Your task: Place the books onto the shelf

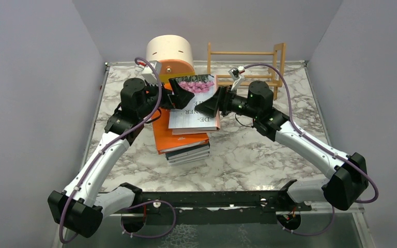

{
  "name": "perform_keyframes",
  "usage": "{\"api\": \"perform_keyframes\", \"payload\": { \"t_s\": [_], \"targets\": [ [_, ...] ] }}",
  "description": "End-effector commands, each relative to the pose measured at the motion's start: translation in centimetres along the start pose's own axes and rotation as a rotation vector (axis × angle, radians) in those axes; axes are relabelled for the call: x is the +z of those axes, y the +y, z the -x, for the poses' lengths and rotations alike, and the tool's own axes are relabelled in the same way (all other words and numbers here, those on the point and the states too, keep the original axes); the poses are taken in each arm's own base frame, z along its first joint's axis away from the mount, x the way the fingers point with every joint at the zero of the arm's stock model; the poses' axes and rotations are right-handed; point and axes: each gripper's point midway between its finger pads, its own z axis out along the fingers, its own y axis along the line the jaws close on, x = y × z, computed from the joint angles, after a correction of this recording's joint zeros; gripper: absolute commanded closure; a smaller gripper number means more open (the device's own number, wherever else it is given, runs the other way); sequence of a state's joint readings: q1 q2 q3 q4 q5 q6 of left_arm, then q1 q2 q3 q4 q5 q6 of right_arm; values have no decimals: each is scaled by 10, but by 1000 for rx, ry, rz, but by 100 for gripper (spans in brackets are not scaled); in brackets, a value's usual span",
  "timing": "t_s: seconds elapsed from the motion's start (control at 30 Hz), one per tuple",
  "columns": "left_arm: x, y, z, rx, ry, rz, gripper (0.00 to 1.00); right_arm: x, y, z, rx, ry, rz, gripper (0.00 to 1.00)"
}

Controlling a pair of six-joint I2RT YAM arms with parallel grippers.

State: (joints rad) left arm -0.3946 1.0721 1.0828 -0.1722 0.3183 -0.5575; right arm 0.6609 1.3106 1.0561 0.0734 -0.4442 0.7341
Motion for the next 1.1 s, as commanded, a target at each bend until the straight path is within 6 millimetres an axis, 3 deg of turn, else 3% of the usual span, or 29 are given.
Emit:
{"api": "perform_keyframes", "payload": {
  "t_s": [0.0, 0.43, 0.53, 0.63, 0.77, 0.87, 1.07],
  "targets": [
    [6, -26, 1, -1, -7, -112, 8, -1, 13, 8, -10, -20, 73, 8],
    [32, -49, 20, 43, -49, -180, 8, -8, 3, 16, 11, -25, 76, 39],
    [34, -50, 34, 67, -89, -164, 8, -12, 0, 21, 7, -35, 70, 49],
    [30, -50, 61, 106, -168, -114, 8, -16, -4, 26, 6, -46, 63, 62],
    [19, -40, 105, 168, -265, 42, 8, -20, -10, 34, 3, -56, 55, 77],
    [7, -22, 129, 204, -311, 203, 8, -20, -11, 42, -9, -62, 52, 83],
    [-31, 14, 142, 195, -385, 450, 7, -25, -19, 69, -60, -132, 8, 87]
  ]
}}
